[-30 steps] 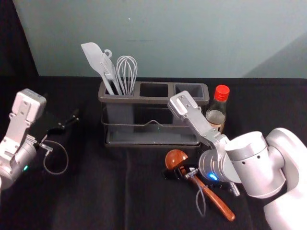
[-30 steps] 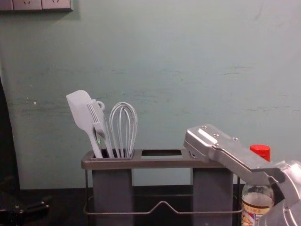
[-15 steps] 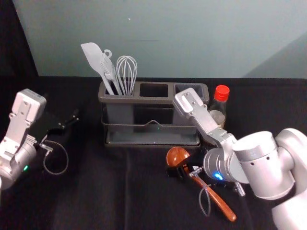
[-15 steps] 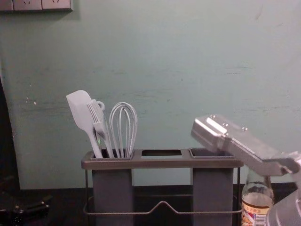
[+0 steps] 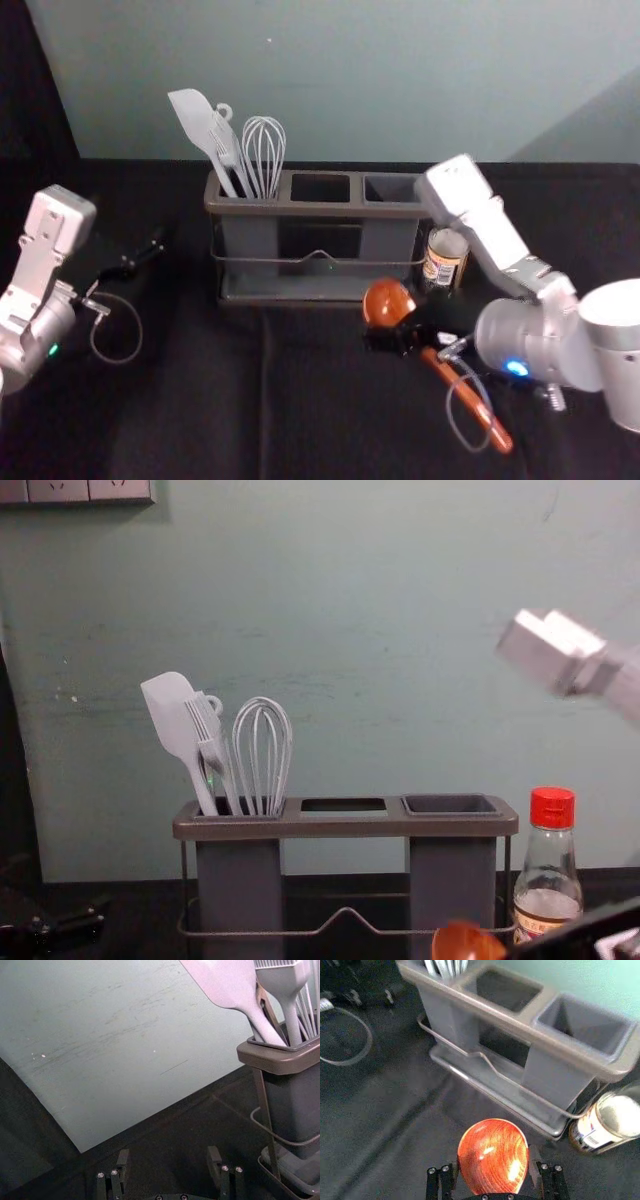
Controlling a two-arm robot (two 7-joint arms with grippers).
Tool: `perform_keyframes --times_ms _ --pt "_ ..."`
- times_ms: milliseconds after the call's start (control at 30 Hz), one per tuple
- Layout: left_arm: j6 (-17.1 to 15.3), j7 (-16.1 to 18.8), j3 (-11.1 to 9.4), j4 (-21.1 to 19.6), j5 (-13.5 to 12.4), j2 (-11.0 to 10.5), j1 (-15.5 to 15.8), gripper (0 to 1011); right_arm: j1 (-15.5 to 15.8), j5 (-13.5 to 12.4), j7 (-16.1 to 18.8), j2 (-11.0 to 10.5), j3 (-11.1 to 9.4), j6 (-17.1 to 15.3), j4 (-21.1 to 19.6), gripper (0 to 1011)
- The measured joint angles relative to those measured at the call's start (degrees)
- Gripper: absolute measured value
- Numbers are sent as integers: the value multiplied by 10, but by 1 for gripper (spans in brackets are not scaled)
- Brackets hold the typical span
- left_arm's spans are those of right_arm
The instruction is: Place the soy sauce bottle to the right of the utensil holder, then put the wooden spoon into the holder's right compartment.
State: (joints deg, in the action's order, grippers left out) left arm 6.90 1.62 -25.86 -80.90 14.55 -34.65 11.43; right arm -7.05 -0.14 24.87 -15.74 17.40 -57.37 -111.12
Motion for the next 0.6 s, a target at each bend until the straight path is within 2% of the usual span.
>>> perform_keyframes --times_ms 200,333,433,567,600 --pt "0 0 0 0 0 0 0 1000 36 -29 19 -5 -44 49 -38 836" --pt "0 0 0 0 0 0 0 1000 61 -58 26 -5 -76 100 -59 836" --pt "0 0 0 0 0 0 0 1000 73 -73 31 -3 -91 135 -67 836" --pt "0 0 0 0 0 0 0 1000 98 -109 41 10 -123 211 -77 836" --pt "0 0 0 0 0 0 0 1000 108 -121 44 16 -133 239 -79 836"
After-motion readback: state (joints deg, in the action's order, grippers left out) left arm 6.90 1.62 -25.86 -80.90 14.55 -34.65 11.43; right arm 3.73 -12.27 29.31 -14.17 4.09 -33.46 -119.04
